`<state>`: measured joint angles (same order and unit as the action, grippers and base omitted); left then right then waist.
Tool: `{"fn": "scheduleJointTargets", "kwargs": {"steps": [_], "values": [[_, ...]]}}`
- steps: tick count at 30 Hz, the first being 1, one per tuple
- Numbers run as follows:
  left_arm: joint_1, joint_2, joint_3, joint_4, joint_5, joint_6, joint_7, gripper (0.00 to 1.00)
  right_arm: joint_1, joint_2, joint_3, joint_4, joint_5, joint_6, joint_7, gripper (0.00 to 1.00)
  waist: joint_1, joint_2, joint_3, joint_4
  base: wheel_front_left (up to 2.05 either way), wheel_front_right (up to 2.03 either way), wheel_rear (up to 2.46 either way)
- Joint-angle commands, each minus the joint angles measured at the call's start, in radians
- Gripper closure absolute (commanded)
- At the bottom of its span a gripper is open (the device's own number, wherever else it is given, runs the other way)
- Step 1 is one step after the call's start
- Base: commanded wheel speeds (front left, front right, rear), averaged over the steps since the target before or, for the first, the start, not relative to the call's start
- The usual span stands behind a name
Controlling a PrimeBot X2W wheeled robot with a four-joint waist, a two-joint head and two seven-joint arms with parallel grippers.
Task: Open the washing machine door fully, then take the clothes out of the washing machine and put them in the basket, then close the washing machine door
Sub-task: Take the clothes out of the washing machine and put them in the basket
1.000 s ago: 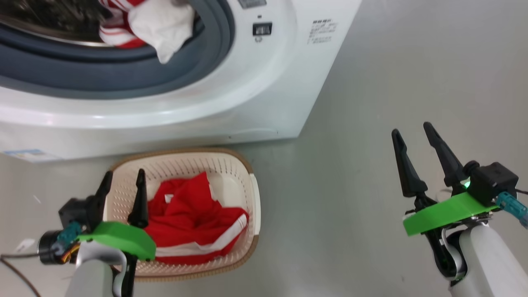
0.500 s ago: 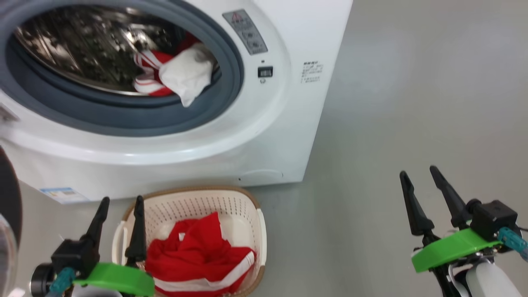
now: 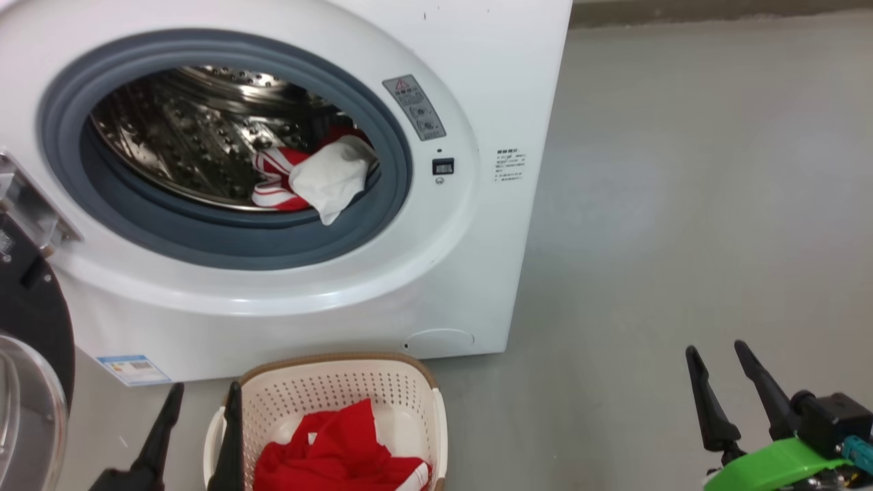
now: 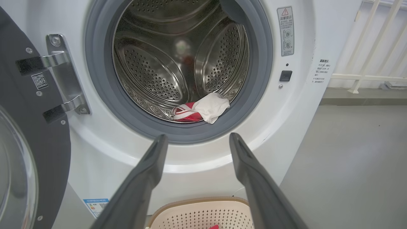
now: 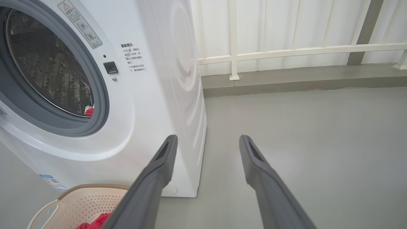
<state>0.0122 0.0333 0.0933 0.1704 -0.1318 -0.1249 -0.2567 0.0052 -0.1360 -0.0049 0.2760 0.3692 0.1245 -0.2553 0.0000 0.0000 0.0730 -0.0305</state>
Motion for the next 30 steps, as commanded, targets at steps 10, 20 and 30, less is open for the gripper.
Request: {"fn": "scheduleJointTargets", "kwargs": {"steps": [10, 20, 30], "values": [[0.116, 0.017, 0.029, -0.103, -0.02, 0.032, -0.005, 0.0, 0.07, -0.003, -0.002, -0.038, -0.011, 0.006, -0.006, 0.0, 0.0, 0.0, -0.066, -0.014, 0.0, 0.0, 0.0], [0.134, 0.017, 0.011, -0.125, -0.032, 0.048, -0.005, 0.0, 0.078, -0.001, -0.009, -0.044, -0.015, 0.006, -0.006, 0.0, 0.0, 0.0, -0.064, -0.006, 0.0, 0.0, 0.0], [0.136, 0.017, 0.003, -0.127, -0.037, 0.054, -0.005, 0.0, 0.077, 0.004, -0.008, -0.044, -0.016, 0.006, -0.006, 0.0, 0.0, 0.0, -0.056, 0.001, 0.0, 0.0, 0.0]]}}
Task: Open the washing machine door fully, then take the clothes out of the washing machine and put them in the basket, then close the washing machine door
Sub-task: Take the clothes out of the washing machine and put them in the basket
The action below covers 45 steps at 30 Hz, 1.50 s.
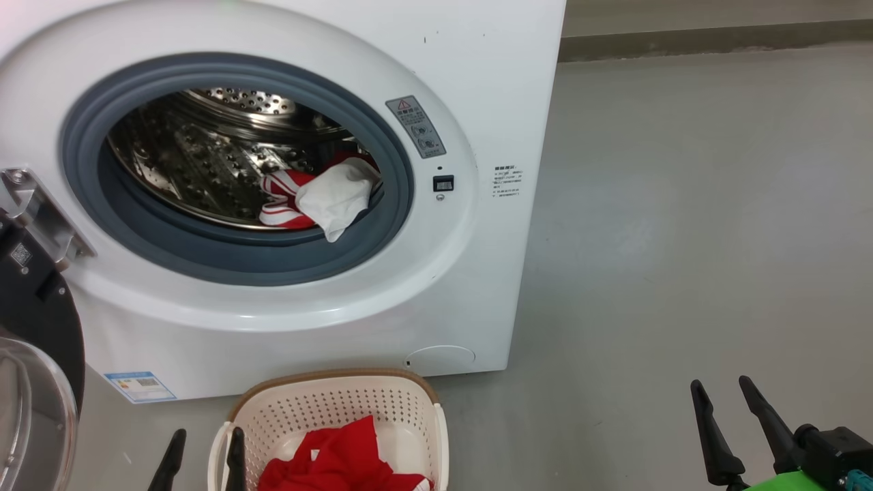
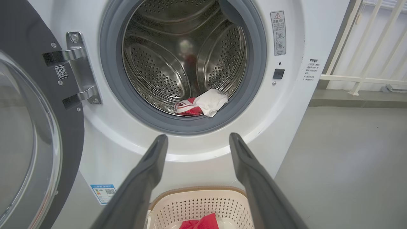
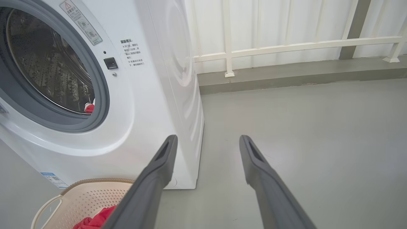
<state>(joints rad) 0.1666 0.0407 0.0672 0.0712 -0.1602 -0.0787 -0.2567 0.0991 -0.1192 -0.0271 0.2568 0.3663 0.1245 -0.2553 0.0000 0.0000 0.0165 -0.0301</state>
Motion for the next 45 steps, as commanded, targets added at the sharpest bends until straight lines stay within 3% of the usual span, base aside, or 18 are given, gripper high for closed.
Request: {"fn": "scheduleJointTargets", "kwargs": {"steps": [1, 17, 24, 38, 45], "values": [[-0.02, 0.01, 0.027, -0.026, -0.009, 0.008, -0.005, 0.0, -0.017, -0.012, 0.015, -0.026, -0.014, 0.006, -0.006, 0.0, 0.0, 0.0, 0.003, 0.0, 0.0, 0.0, 0.0], [-0.138, 0.009, 0.001, 0.04, -0.039, 0.001, -0.005, 0.0, -0.086, -0.001, 0.034, -0.031, -0.011, 0.006, -0.006, 0.0, 0.0, 0.0, 0.099, -0.029, 0.0, 0.0, 0.0], [-0.303, 0.01, -0.011, 0.113, -0.014, -0.027, -0.005, 0.0, -0.127, 0.011, 0.04, -0.036, -0.009, 0.006, -0.006, 0.0, 0.0, 0.0, 0.168, -0.036, 0.0, 0.0, 0.0], [-0.748, 0.121, -0.055, 0.447, -0.007, -0.051, -0.005, 0.0, -0.215, 0.043, 0.069, -0.039, 0.003, 0.006, -0.006, 0.0, 0.0, 0.0, 0.314, -0.138, 0.0, 0.0, 0.0], [-0.945, 0.204, -0.132, 0.654, -0.039, -0.052, -0.005, 0.0, -0.256, 0.057, 0.076, -0.042, 0.011, 0.006, -0.006, 0.0, 0.0, 0.0, 0.394, -0.185, 0.0, 0.0, 0.0]]}}
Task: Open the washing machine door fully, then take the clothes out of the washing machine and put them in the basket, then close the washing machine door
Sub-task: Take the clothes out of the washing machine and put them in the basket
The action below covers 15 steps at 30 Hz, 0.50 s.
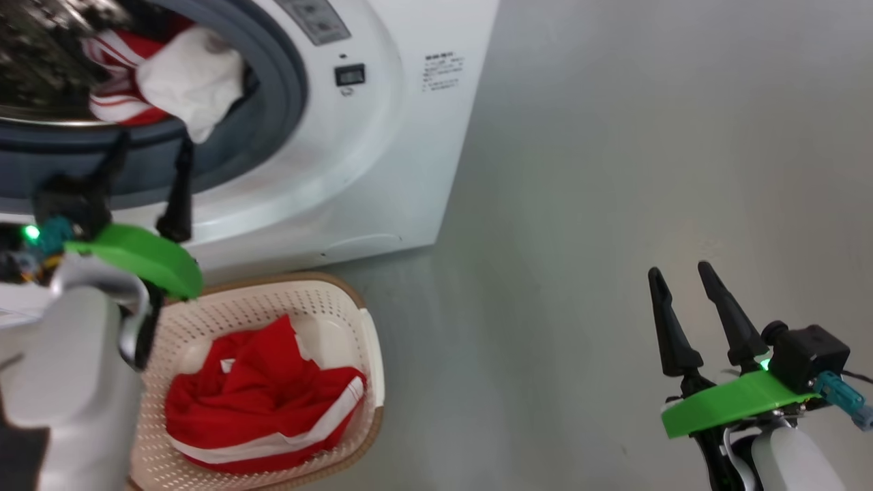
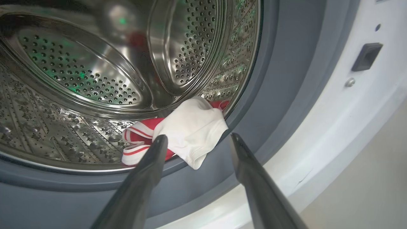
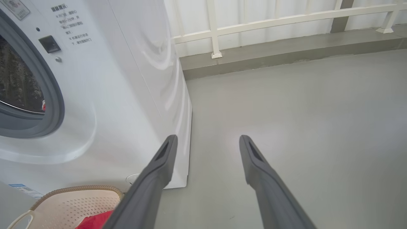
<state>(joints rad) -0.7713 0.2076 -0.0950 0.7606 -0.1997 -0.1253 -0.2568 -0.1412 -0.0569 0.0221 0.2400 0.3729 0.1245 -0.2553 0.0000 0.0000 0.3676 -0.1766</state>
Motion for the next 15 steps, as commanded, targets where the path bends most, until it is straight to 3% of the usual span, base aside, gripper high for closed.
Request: {"fn": "scheduleJointTargets", "kwargs": {"steps": [1, 15], "values": [[-0.035, 0.049, 0.018, -0.006, -0.006, -0.005, -0.005, 0.0, -0.021, -0.004, 0.028, -0.026, 0.006, 0.006, -0.006, 0.0, 0.0, 0.0, 0.054, -0.043, 0.0, 0.0, 0.0], [-0.338, 0.161, -0.11, 0.324, -0.08, -0.005, 0.013, 0.0, -0.087, 0.006, 0.06, -0.033, 0.018, 0.006, -0.006, 0.0, 0.0, 0.0, 0.168, -0.097, 0.0, 0.0, 0.0]]}}
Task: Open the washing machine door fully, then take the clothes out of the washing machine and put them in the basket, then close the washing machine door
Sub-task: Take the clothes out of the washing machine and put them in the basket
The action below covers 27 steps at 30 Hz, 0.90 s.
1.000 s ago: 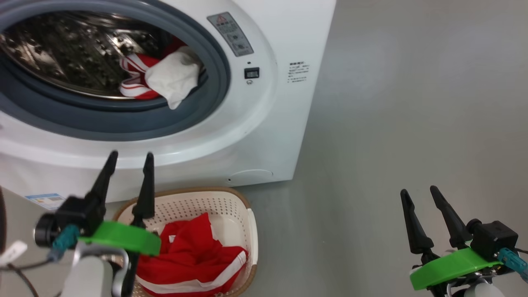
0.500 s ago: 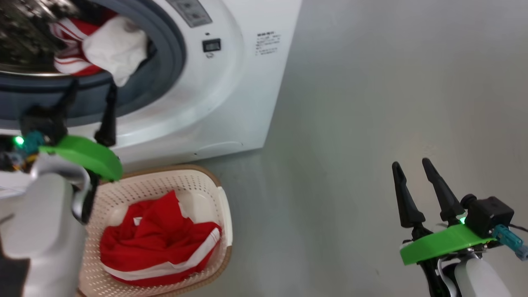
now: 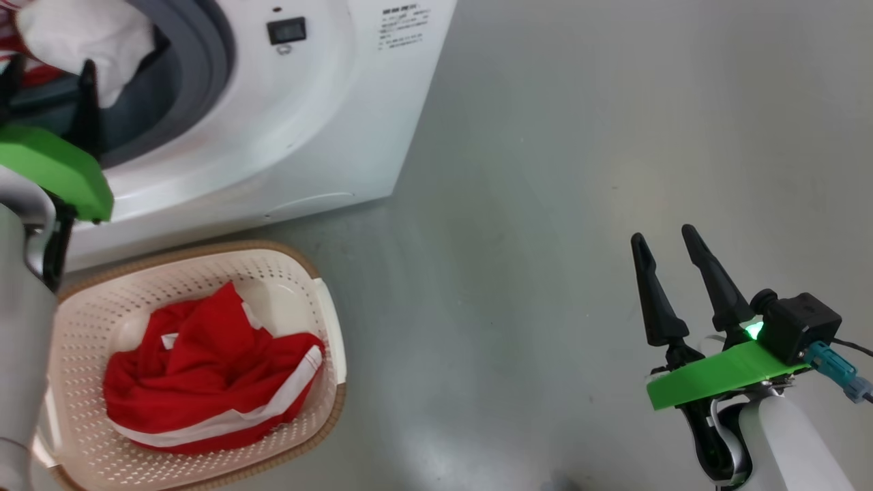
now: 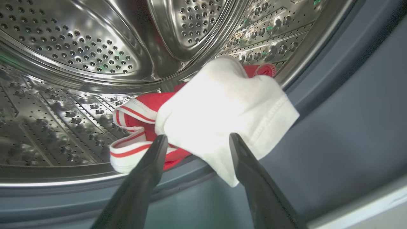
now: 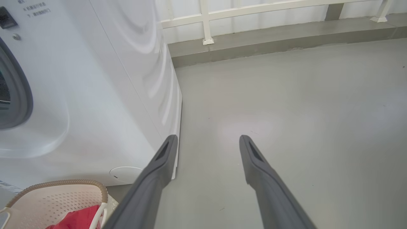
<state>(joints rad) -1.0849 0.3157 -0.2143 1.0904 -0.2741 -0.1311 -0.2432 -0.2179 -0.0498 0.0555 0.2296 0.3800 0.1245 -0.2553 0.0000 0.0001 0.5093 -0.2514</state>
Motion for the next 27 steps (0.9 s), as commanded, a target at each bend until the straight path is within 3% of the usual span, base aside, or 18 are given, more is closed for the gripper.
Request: {"fn": "scheduleJointTargets", "kwargs": {"steps": [1, 8, 20, 21, 23, 24, 27], "values": [[-0.038, 0.057, 0.003, 0.008, -0.008, 0.0, -0.001, 0.0, -0.012, -0.001, 0.028, -0.023, 0.013, 0.006, -0.006, 0.0, 0.0, -0.0001, 0.03, -0.023, 0.0, 0.0, 0.0], [-0.143, 0.094, -0.017, 0.1, -0.01, 0.003, -0.003, 0.0, -0.03, -0.001, 0.05, -0.026, 0.032, 0.006, -0.006, 0.0, 0.0, -0.0001, 0.067, -0.038, 0.0, 0.0, 0.0], [-0.205, 0.107, -0.051, 0.166, -0.009, 0.002, 0.015, 0.0, -0.042, -0.001, 0.07, -0.028, 0.046, 0.006, -0.006, 0.0, 0.0, -0.0001, 0.087, -0.061, 0.0, 0.0, 0.0], [-0.206, 0.107, -0.053, 0.169, -0.011, 0.002, 0.017, 0.35, -0.042, -0.001, 0.069, -0.028, 0.047, 0.006, -0.006, 0.0, 0.0, -0.0001, 0.087, -0.062, 0.0, 0.0, 0.0], [-0.206, 0.106, -0.056, 0.173, -0.016, 0.001, 0.016, 0.91, -0.042, -0.001, 0.066, -0.027, 0.047, 0.006, -0.006, 0.0, 0.0, -0.0001, 0.086, -0.061, 0.0, 0.0, 0.0], [-0.206, 0.106, -0.057, 0.175, -0.02, 0.001, 0.015, 1.0, -0.042, -0.001, 0.065, -0.027, 0.047, 0.006, -0.006, 0.0, 0.0, -0.0001, 0.085, -0.059, 0.0, 0.0, 0.0], [-0.201, 0.099, -0.056, 0.179, -0.033, 0.001, 0.009, 1.0, -0.044, -0.001, 0.062, -0.025, 0.044, 0.006, -0.006, 0.0, 0.0, -0.0001, 0.08, -0.054, 0.0, 0.0, 0.0]]}}
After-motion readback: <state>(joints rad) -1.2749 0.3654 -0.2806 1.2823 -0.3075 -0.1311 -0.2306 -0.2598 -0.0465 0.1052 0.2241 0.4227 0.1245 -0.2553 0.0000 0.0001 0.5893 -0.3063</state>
